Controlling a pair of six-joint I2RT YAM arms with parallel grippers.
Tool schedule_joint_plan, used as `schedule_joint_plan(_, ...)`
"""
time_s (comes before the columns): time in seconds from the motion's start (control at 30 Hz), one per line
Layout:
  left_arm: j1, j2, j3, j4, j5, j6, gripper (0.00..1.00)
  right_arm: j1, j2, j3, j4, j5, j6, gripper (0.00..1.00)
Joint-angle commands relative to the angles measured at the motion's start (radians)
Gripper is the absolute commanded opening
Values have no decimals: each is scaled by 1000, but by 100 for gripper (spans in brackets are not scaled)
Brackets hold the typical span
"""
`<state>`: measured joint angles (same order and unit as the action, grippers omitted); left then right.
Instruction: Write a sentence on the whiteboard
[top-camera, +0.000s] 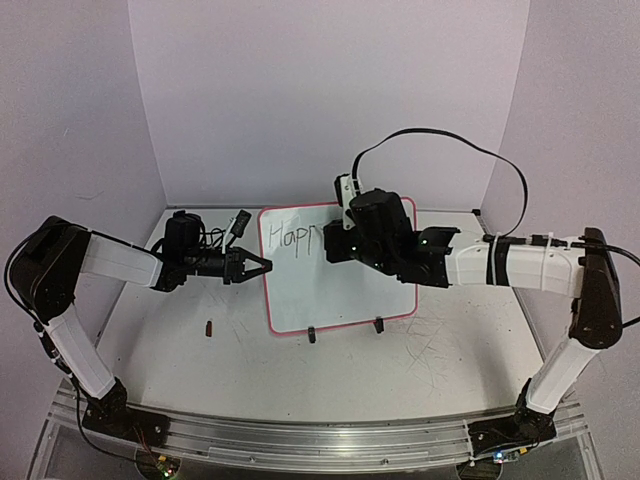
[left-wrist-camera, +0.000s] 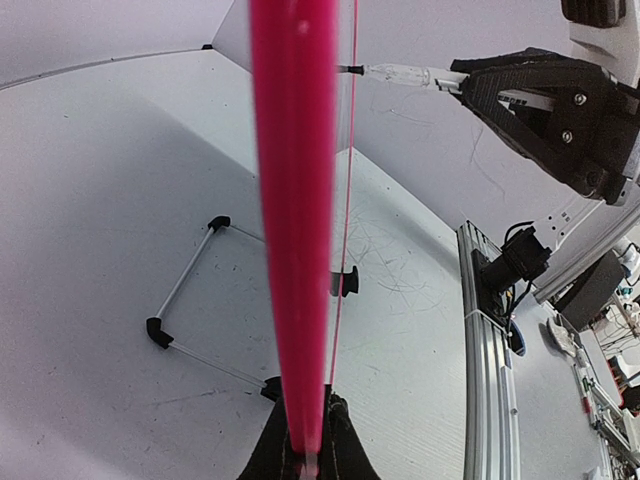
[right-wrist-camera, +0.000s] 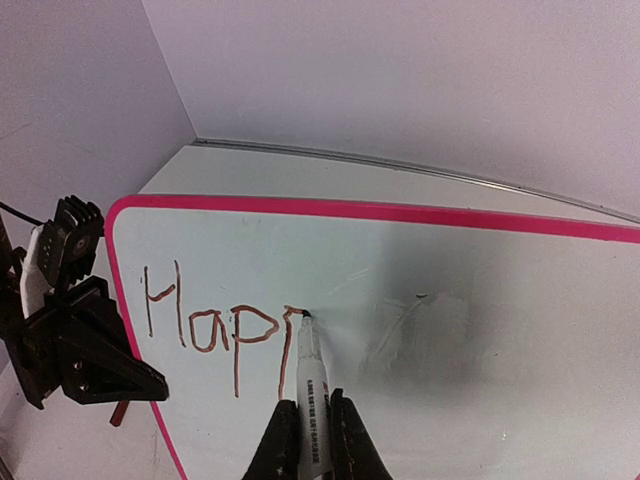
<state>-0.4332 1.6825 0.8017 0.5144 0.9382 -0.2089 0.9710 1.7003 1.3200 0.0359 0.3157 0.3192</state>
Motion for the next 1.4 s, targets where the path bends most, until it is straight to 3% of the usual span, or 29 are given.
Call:
schedule_joint_plan(0.0,-8,-24,13,-19,-29,37,0,-2,-37,-18,-14,25,18,0)
schedule_joint_plan(0.37,-8,-22,17,-19,-27,36,0,4,-44,-52,-22,2,47,0)
schedule_joint_plan(1.0,-8,-30,11,-22,-33,36,0,10,18,28,-5,-32,39,0)
schedule_joint_plan(1.37,-9,-28,8,-28,-43,39,0,7,-193,-150,38,-4,9,0)
